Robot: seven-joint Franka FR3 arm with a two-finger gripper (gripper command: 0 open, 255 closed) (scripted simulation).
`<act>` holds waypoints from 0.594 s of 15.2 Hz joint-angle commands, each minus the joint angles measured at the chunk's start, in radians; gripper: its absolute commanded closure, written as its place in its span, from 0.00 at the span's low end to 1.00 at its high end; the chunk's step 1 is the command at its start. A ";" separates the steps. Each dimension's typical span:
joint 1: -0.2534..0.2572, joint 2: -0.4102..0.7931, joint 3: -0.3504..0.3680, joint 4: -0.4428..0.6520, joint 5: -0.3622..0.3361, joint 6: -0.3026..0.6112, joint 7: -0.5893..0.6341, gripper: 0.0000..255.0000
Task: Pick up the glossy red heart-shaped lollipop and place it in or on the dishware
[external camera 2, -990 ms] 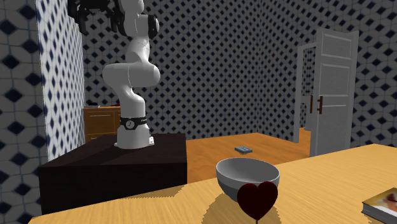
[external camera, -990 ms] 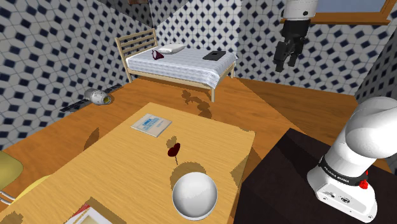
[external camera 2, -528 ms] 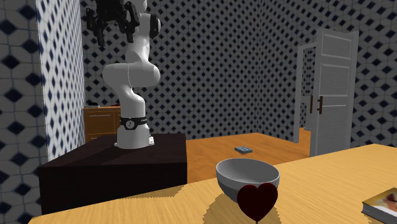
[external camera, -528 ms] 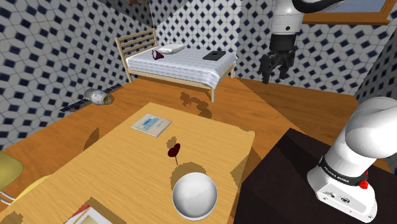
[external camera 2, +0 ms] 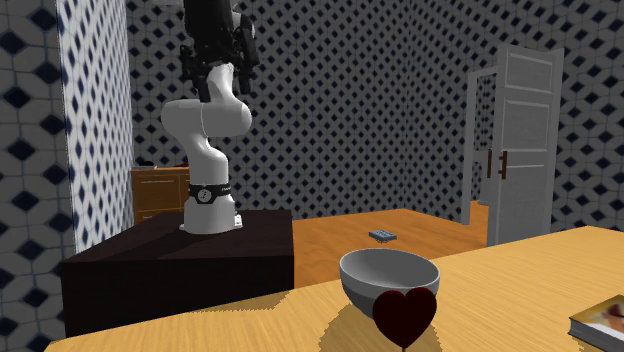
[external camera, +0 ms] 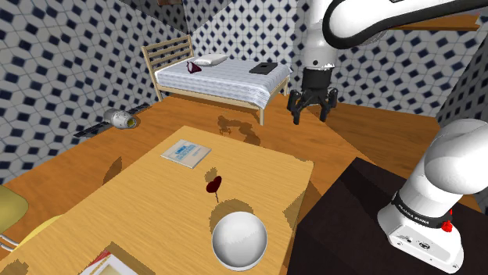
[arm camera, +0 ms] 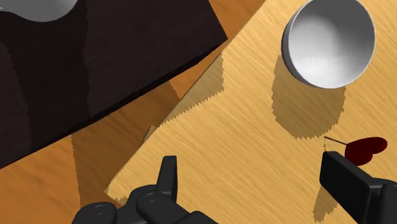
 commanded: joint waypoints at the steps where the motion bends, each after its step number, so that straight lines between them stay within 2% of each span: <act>1: 0.000 0.045 0.039 0.000 0.037 0.051 0.081 0.00; 9: -0.013 0.311 0.178 0.078 0.121 0.271 0.380 0.00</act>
